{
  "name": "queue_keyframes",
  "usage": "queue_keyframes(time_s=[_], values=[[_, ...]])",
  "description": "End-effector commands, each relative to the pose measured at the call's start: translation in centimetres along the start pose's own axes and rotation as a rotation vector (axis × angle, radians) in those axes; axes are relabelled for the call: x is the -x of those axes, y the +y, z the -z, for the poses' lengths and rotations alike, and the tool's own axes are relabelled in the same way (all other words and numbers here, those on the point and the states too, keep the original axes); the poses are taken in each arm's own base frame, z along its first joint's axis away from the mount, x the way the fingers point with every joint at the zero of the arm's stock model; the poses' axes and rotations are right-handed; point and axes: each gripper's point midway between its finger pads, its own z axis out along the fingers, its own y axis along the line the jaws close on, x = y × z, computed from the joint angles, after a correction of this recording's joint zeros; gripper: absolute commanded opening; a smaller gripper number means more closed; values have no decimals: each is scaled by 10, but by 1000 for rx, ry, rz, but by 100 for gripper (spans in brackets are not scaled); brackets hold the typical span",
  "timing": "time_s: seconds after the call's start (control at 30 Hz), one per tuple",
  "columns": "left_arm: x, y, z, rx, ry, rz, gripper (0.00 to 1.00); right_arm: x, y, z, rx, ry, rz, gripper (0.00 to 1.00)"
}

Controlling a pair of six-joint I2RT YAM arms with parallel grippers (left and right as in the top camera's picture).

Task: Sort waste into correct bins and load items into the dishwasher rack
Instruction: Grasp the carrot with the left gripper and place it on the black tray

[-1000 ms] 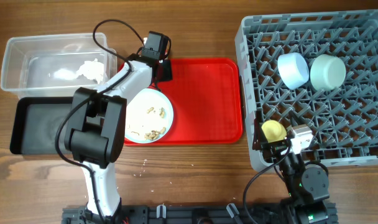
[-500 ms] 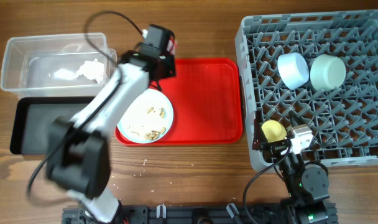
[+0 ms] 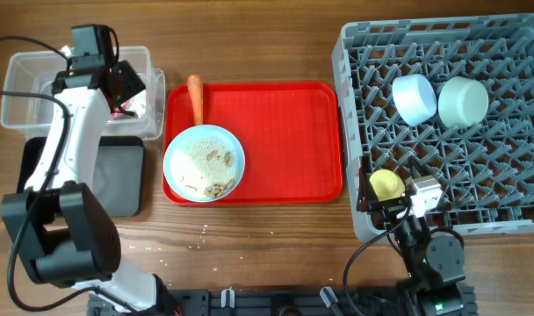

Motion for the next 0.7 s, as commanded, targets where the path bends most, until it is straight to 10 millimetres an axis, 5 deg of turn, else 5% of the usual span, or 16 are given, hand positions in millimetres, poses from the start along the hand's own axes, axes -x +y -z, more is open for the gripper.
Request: queue_keyframes(time_s=[0.0, 0.17, 0.33, 0.5, 0.67], values=[[-12, -63, 46, -256, 20, -102, 83, 2, -1, 0, -8, -10, 11, 100], [-71, -122, 47, -302, 91, -355, 73, 2, -1, 0, -9, -10, 11, 100], [-99, -135, -2, -185, 112, -435, 71, 2, -1, 0, -9, -10, 11, 100], [-103, -128, -62, -122, 116, -390, 68, 2, -1, 0, -8, -10, 11, 100], [-93, -135, -66, -144, 75, -374, 59, 2, -1, 0, -9, -10, 11, 100]])
